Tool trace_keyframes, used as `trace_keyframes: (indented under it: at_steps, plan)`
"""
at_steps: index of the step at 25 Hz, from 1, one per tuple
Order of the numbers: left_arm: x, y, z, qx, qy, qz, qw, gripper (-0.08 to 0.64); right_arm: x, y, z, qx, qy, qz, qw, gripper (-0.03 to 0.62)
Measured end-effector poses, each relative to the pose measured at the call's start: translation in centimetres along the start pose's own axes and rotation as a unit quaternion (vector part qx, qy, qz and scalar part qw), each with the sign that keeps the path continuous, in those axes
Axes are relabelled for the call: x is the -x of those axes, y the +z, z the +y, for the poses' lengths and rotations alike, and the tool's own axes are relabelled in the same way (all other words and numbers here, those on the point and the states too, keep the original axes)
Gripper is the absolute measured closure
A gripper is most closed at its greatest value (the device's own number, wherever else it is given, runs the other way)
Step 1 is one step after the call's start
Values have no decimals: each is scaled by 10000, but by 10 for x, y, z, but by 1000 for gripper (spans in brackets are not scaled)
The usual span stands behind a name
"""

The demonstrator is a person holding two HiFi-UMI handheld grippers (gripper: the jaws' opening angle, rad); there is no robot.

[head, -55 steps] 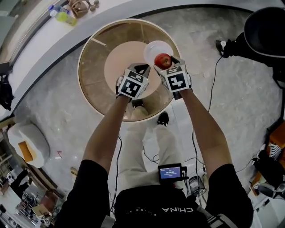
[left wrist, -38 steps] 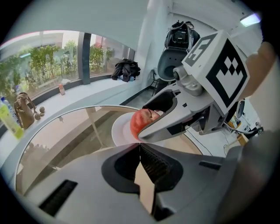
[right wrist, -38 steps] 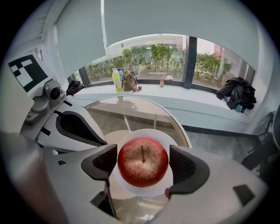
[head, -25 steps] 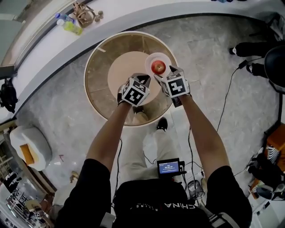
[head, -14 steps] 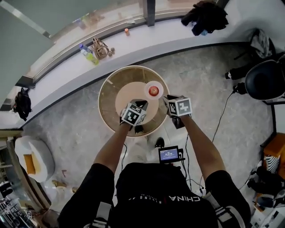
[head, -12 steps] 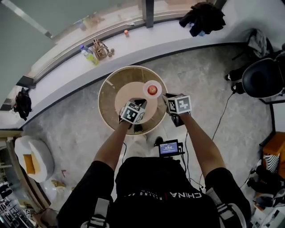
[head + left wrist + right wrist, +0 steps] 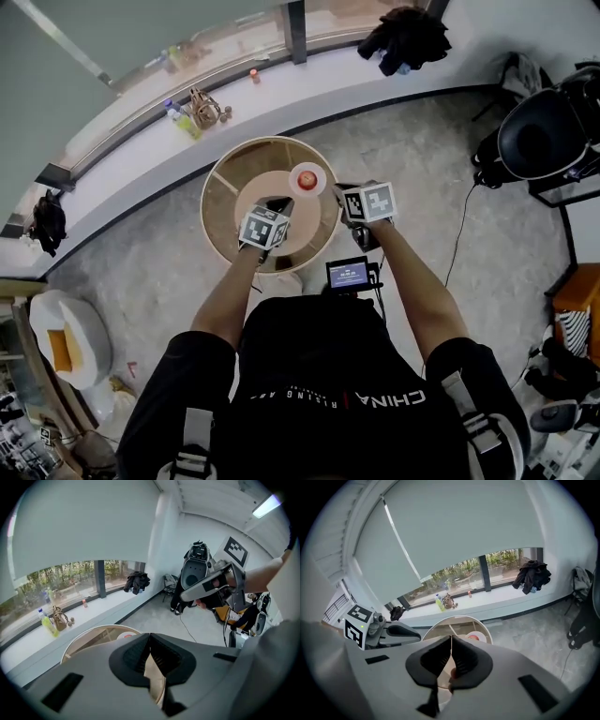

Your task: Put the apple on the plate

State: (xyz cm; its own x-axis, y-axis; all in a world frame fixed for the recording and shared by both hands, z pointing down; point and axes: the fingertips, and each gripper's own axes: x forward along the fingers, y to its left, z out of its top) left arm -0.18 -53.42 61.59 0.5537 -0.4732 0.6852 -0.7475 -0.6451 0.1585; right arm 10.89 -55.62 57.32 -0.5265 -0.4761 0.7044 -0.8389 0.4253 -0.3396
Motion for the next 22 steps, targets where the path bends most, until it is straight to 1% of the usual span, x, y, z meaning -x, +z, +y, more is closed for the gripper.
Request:
trace_keyframes:
  at_steps: [2, 5, 9, 14, 16, 19, 22]
  plan:
    - [11, 4, -10, -11, 78, -100, 9999, 541, 12, -8, -1, -8, 14, -42, 10000, 560]
    - [22, 4, -32, -44, 125, -231, 9996, 541, 28, -24, -5, 128, -48, -52, 9999, 560]
    - [40, -19, -62, 66, 147, -317, 9994, 541, 42, -53, 3, 356, -148, 21, 9993, 560]
    - [73, -66, -89, 49, 110, -283, 9995, 541, 60, -98, 41, 583, -306, 69, 9978, 560]
    - [88, -79, -97, 64, 77, -309, 9995, 541, 69, -111, 57, 630, -361, 44, 9974, 560]
    - [112, -93, -111, 62, 23, -424, 9991, 541, 84, -125, 79, 596, -503, -104, 9969, 560]
    - [146, -116, -119, 60, -14, -578, 9983, 541, 94, -144, 112, 640, -732, -315, 9948, 560]
